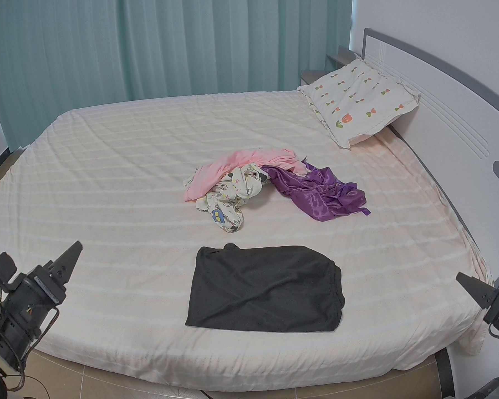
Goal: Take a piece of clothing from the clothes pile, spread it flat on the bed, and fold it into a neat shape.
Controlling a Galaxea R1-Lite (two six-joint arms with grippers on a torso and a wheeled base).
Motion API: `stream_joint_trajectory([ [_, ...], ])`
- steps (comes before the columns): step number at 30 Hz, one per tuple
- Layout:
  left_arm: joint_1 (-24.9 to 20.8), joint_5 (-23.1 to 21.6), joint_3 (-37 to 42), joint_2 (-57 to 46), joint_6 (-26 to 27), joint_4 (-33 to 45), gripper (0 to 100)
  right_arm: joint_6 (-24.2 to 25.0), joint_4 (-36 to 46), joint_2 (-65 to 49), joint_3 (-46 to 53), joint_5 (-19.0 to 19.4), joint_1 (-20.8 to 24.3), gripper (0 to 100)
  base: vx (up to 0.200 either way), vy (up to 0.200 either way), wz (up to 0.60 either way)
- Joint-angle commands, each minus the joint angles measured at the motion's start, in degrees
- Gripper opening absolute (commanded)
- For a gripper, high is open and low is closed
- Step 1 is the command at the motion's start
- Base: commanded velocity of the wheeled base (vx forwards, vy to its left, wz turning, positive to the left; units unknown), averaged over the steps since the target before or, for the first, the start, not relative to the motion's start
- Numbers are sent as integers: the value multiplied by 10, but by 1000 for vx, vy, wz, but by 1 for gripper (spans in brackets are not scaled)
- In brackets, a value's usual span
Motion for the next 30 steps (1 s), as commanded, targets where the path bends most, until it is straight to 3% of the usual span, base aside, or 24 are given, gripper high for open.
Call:
stream_joint_trajectory([
  [1, -2, 41, 20, -255, 63, 184, 100, -45, 184, -284, 2, -3, -4, 100, 0, 0, 0],
  [8, 5, 103, 21, -408, 98, 304, 100, -53, 336, -464, 5, -3, -4, 100, 0, 0, 0],
  [12, 10, 105, 19, -495, 145, 363, 100, -59, 367, -502, 7, -14, 2, 100, 0, 0, 0],
  [13, 16, 106, 17, -554, 167, 403, 100, -49, 367, -502, 7, -43, 2, 100, 0, 0, 0],
  [16, 45, 106, 18, -609, 195, 464, 100, -57, 366, -509, 7, -82, 3, 100, 0, 0, 0],
  [20, 87, 106, 18, -613, 201, 473, 100, -102, 365, -515, 7, -90, 5, 100, 0, 0, 0],
  [21, 94, 106, 18, -614, 206, 474, 100, -147, 366, -515, 7, -91, 5, 100, 0, 0, 0],
  [22, 96, 106, 18, -614, 210, 474, 100, -155, 366, -515, 7, -91, 5, 100, 0, 0, 0],
  [26, 151, 101, 21, -653, 299, 479, 100, -244, 372, -515, 7, -135, 5, 100, 0, 0, 0],
  [28, 152, 101, 22, -666, 326, 485, 100, -257, 372, -515, 7, -144, 5, 100, 0, 0, 0],
  [30, 152, 101, 22, -666, 320, 492, 100, -267, 374, -515, 7, -155, 5, 100, 0, 0, 0],
])
